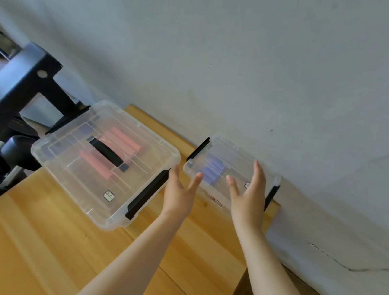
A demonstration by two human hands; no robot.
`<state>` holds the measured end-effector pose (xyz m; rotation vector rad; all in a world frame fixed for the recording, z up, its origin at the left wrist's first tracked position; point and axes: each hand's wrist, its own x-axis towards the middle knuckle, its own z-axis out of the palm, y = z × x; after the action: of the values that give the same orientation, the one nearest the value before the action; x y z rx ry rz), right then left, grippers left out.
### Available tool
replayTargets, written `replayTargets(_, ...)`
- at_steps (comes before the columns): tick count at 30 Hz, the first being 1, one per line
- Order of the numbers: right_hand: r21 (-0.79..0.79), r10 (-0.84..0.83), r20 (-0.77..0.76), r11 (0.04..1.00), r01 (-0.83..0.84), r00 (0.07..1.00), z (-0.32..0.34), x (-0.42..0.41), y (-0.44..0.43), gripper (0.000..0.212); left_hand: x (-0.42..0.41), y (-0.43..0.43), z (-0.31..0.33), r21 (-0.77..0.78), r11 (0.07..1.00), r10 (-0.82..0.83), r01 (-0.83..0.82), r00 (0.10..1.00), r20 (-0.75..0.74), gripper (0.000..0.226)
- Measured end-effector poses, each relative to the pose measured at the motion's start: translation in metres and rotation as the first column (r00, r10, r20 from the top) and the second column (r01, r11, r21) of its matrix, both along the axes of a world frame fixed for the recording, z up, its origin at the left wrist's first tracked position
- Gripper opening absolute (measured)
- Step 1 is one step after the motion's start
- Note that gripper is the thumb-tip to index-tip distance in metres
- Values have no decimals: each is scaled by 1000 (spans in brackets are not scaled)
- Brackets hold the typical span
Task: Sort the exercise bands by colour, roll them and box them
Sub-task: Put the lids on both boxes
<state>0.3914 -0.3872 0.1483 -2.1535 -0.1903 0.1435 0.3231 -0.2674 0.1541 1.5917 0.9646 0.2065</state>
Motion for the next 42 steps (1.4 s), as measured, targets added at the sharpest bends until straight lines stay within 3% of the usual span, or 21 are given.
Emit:
replayTargets(6, -21, 227, -25, 973, -228, 974, -2, -42, 61, 66, -42, 62, 12, 393, 918, -59, 62, 998, -19, 61)
replayTargets(9, -123, 355, -57, 925, -360, 933, -6, -69, 92, 54, -75, 99, -5, 489, 866, -49, 99, 992, -114, 54)
replayTargets(13, -216, 576, -41, 793, -570, 817, -14, -106, 130, 64, -120, 136, -26, 576, 812, 61, 92, 969, -240, 55)
replayTargets(15, -280, 659, -50, 712, -644, 750, -22, -121, 147, 78, -138, 152, -35, 565, 819, 107, 98, 942, -318, 62)
replayTargets(19, -441, 665, -100, 637, -632, 740, -40, -136, 164, 101, -153, 170, -44, 382, 919, 43, 103, 933, -357, 73)
replayTargets(23, -493, 648, -56, 644, -585, 760, -46, -135, 169, 119, -149, 177, -46, 315, 944, 8, 99, 947, -321, 74)
replayTargets(30, -610, 659, -100, 551, -570, 745, -38, -91, 174, 124, -117, 185, -39, 253, 958, -63, 132, 962, -267, 61)
replayTargets(34, -646, 668, -126, 505, -572, 733, -38, -59, 170, 141, -92, 184, -37, 231, 959, -106, 165, 963, -248, 62)
replayTargets(42, -651, 664, -131, 503, -569, 736, -38, -26, 157, 144, -58, 171, -40, 220, 964, -107, 153, 973, -206, 68)
